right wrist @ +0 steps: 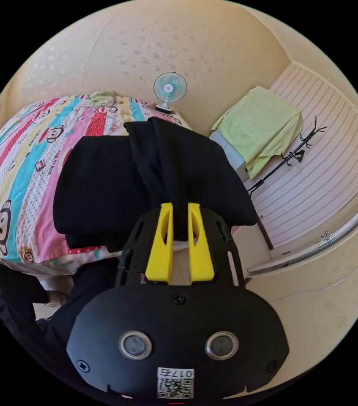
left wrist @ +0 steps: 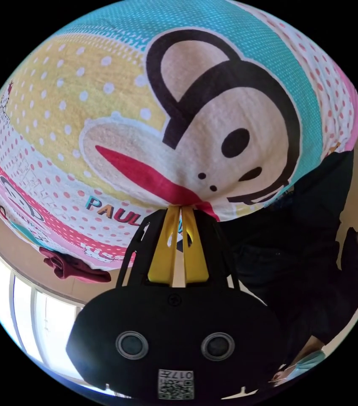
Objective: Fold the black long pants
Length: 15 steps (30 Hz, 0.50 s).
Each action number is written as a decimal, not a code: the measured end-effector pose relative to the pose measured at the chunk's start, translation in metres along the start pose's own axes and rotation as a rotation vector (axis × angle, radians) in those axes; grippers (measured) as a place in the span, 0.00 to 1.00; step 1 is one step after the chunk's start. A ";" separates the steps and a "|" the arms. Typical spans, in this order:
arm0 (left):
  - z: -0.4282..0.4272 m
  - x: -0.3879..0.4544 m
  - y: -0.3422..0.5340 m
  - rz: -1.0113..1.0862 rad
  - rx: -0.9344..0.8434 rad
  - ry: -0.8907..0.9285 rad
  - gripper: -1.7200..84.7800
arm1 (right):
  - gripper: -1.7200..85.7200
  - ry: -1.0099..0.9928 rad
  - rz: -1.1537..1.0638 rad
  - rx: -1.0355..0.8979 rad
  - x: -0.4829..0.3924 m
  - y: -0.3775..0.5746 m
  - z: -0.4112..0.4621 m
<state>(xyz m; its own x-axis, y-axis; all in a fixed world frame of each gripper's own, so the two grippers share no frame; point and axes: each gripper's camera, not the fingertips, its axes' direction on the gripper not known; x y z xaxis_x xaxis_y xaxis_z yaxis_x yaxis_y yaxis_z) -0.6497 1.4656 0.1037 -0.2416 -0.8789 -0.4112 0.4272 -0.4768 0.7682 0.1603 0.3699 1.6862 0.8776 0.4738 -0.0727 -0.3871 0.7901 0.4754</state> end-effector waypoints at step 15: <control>-0.001 -0.049 0.012 -0.094 0.115 0.125 0.01 | 0.07 -0.841 -0.226 0.698 -0.096 -0.145 -0.211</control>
<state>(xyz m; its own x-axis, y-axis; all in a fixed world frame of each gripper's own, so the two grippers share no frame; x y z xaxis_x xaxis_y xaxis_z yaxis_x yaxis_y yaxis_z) -0.6319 1.5026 0.1323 -0.1623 -0.8286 -0.5357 0.3039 -0.5585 0.7718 0.0724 0.2917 1.4395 0.9219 -0.2766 0.2712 -0.1825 0.3074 0.9339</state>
